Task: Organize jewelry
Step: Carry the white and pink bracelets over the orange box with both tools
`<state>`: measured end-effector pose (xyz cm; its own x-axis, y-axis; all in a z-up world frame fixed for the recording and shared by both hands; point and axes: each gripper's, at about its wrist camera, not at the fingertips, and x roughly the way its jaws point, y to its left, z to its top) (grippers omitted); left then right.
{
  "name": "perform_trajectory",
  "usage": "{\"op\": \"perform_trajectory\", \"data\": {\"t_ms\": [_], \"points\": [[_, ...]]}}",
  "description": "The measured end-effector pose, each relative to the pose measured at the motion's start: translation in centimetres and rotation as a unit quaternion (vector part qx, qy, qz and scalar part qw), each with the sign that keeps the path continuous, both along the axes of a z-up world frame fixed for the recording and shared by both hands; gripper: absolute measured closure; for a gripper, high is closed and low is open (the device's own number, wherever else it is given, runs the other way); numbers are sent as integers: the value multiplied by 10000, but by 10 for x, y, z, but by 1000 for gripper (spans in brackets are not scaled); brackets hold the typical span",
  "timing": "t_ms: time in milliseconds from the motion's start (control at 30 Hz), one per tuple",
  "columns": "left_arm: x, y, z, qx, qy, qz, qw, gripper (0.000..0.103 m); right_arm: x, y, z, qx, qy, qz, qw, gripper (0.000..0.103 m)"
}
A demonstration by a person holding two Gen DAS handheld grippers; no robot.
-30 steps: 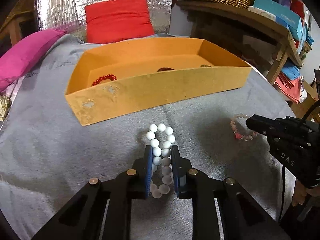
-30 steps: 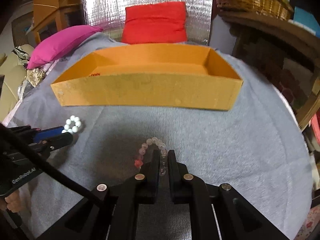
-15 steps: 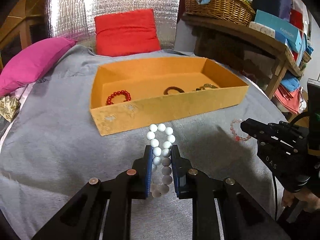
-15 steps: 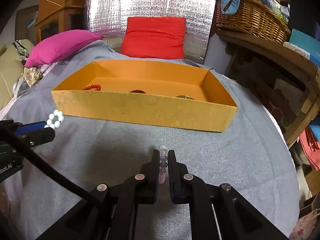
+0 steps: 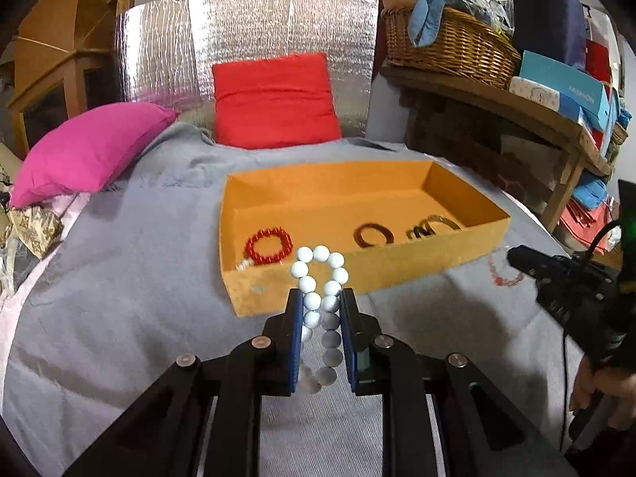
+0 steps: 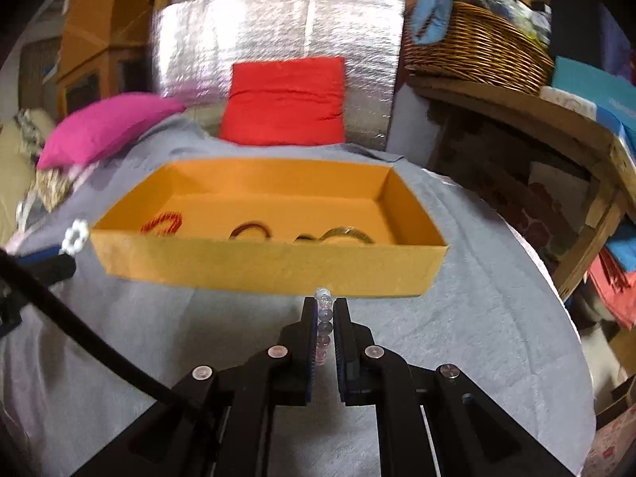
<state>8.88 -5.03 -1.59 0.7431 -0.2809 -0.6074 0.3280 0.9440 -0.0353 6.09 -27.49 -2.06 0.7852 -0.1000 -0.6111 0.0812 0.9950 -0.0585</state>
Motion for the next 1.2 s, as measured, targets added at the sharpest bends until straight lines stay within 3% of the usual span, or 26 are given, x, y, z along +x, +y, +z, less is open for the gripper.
{"op": "perform_trajectory", "data": {"t_ms": [400,767,967,1200], "points": [[27,-10,16,-252,-740,151,9968,84,26,-49,9,1347,-178,-287,9903,94],[41,-13,20,-242,-865,290,9955,84,45,-68,16,2273,-507,-97,9725,94],[50,-12,16,-262,-806,362,9957,84,64,-70,18,2314,-583,-114,9710,94],[53,-19,13,-13,-845,401,9956,84,83,-63,15,2252,-527,-50,9729,94]]}}
